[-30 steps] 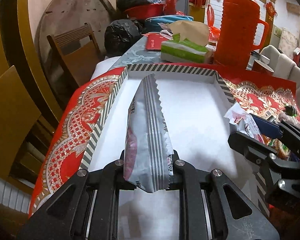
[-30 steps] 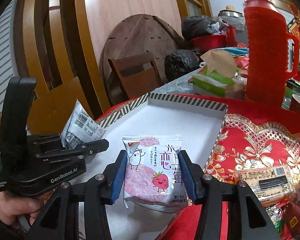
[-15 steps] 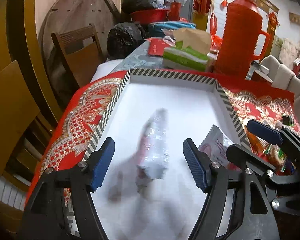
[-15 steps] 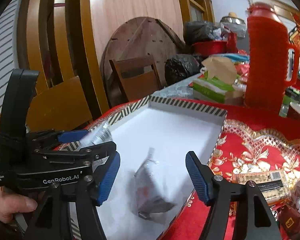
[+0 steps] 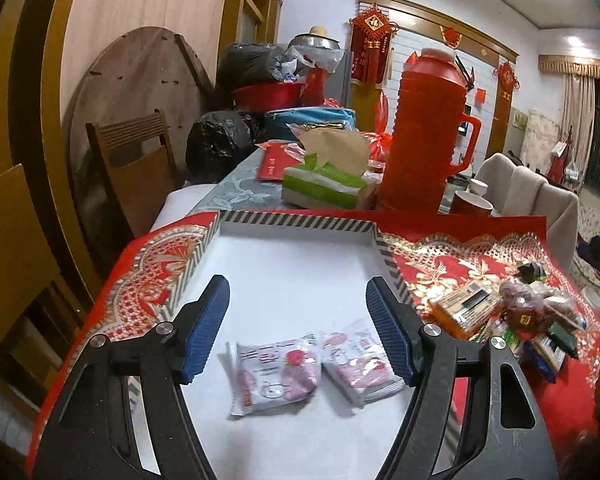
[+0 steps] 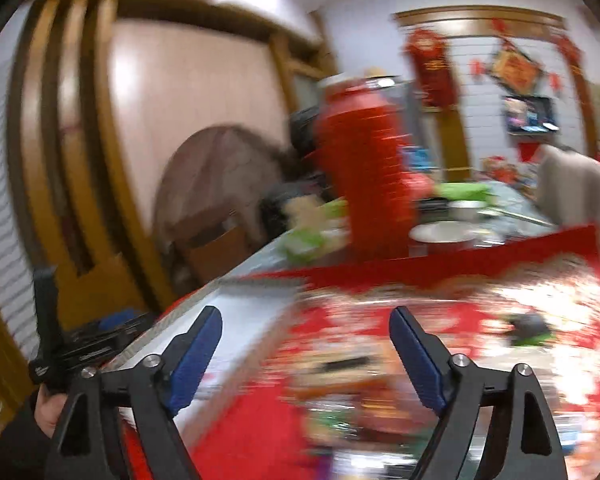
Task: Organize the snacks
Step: 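Grasp the clear zip bag of brown snacks with the right gripper while the left returns to the pile, then grasp the beige cracker pack with the left gripper while the right holds the zip bag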
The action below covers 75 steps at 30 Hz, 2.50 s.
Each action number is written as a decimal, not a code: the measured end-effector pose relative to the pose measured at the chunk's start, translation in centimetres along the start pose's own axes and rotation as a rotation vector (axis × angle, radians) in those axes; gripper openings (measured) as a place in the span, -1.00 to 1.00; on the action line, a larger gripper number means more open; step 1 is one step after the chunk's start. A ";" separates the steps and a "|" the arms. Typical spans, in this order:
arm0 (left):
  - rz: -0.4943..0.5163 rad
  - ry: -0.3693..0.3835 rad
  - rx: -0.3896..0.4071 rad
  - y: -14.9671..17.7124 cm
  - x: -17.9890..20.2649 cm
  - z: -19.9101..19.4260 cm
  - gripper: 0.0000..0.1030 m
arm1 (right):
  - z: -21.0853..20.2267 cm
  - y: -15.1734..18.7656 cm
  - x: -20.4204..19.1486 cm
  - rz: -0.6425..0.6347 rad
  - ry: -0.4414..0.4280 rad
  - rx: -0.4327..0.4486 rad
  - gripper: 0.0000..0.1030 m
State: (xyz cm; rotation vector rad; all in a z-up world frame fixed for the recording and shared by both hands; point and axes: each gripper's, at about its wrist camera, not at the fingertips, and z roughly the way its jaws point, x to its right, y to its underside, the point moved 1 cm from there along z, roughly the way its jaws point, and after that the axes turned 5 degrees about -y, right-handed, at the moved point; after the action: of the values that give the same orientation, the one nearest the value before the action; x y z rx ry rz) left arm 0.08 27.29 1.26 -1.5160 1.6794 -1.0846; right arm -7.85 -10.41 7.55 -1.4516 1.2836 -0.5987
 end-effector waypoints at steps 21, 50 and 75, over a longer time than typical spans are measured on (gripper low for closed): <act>0.112 0.415 -0.193 -1.0 19.2 5.7 0.54 | 1.1 4.1 9.4 -0.087 0.205 -0.391 0.32; 0.910 0.323 -0.371 -1.3 22.6 15.3 0.59 | 0.6 3.9 11.9 0.134 0.169 -0.335 -0.29; 0.841 0.565 -0.605 1.1 23.3 16.6 0.60 | 0.7 4.3 12.6 0.170 0.163 -0.344 -0.29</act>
State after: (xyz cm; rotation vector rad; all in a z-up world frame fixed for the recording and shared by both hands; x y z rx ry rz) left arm 10.54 1.56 -5.69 -0.6073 2.8468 -0.5641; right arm -5.10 -21.15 0.11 -1.5731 1.6836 -0.4010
